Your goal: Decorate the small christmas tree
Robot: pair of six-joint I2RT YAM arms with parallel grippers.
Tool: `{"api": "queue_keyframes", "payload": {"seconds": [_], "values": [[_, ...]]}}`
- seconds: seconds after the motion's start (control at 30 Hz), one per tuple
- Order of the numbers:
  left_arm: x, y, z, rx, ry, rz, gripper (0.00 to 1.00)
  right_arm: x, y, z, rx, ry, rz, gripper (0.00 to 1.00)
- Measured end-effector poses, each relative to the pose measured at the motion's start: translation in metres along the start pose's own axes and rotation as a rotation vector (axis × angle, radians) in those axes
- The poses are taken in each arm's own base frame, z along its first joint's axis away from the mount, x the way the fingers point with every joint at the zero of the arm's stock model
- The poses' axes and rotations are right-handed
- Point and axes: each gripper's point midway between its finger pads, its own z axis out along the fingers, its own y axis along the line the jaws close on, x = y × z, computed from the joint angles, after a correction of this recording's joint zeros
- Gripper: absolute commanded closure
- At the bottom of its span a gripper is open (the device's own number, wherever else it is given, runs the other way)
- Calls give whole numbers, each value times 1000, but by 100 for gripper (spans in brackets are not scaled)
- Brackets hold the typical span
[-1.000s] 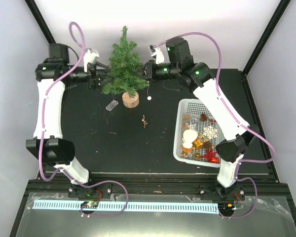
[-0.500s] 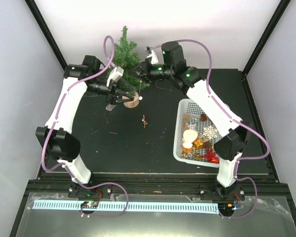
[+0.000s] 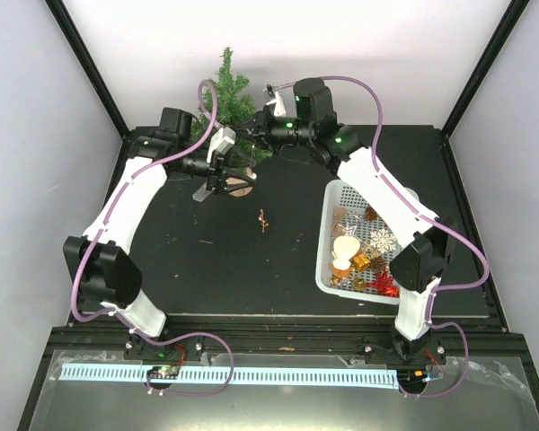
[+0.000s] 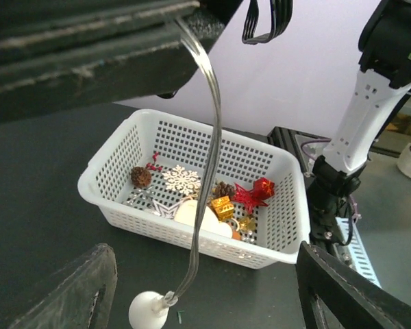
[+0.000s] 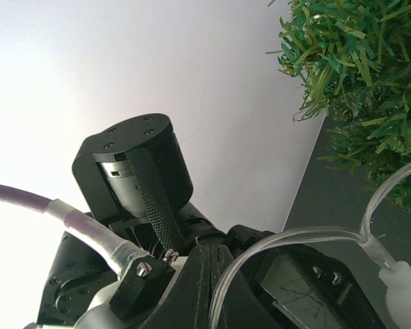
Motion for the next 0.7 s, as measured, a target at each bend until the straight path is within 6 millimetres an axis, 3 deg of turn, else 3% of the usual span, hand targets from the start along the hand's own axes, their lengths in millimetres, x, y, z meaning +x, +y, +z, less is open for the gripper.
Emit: {"api": "queue_keyframes", "payload": {"seconds": [0.3, 0.7], "values": [[-6, 8, 1, -32, -34, 12, 96, 4, -10, 5, -11, 5, 42, 99], [-5, 4, 2, -24, -26, 11, 98, 3, -8, 5, -27, 5, 45, 95]]}}
